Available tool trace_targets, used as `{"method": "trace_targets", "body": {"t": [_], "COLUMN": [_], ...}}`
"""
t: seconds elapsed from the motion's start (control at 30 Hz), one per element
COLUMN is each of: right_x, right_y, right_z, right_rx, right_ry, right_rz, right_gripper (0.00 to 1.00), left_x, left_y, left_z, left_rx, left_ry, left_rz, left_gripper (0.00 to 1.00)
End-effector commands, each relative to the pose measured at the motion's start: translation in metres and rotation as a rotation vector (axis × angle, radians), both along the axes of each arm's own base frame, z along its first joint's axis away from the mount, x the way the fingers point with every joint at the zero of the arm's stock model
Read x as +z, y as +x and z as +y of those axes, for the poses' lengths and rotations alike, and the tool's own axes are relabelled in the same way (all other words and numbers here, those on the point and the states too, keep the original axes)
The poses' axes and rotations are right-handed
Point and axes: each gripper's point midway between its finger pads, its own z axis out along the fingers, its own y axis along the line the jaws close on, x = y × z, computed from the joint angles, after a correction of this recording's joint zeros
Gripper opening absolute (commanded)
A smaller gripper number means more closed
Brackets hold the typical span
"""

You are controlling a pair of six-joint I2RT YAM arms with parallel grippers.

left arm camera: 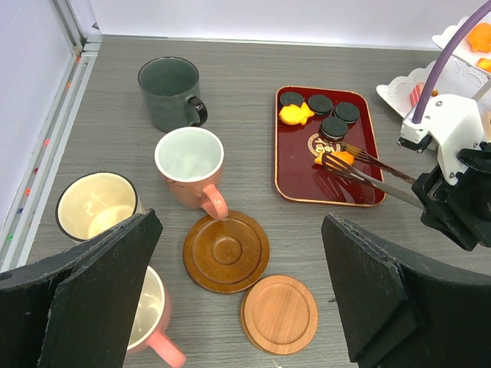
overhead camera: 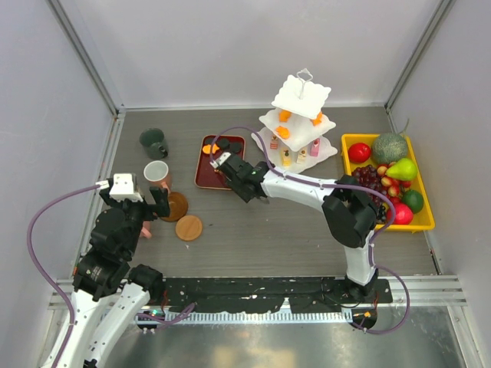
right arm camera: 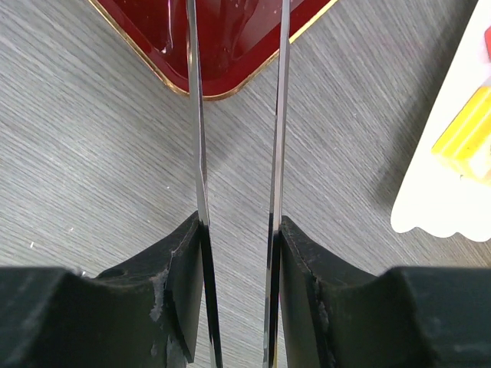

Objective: Serve the afternoon tea
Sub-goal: Pick up the desert from the tray.

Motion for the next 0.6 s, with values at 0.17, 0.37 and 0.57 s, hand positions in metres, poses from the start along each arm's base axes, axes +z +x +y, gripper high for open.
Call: {"method": "trace_targets", "body": {"t": [0.17, 0.37, 0.57], "right_x": [0.026, 0.051, 0.084], "right_y": [0.001, 0.001, -0.005], "right_z": [0.003, -0.002, -0.016], "right_rx": [0.005, -0.011, -0.026], "right_ry": [0.047, 0.072, 0.11], "right_rz": [-0.047, -0.089, -0.143], "right_gripper": [0.43, 0.43, 0.43], "left_x": [0.011, 0.011, 0.011], "left_y": [0.004, 0.004, 0.004], "left_z": [-0.003, -0.003, -0.002], "left_rx": [-0.011, -0.009, -0.005], "left_ry": [-0.009, -0.008, -0.009], "left_rz": [-0.043, -0.042, -0.045], "left_gripper": [0.99, 0.99, 0.99]}}
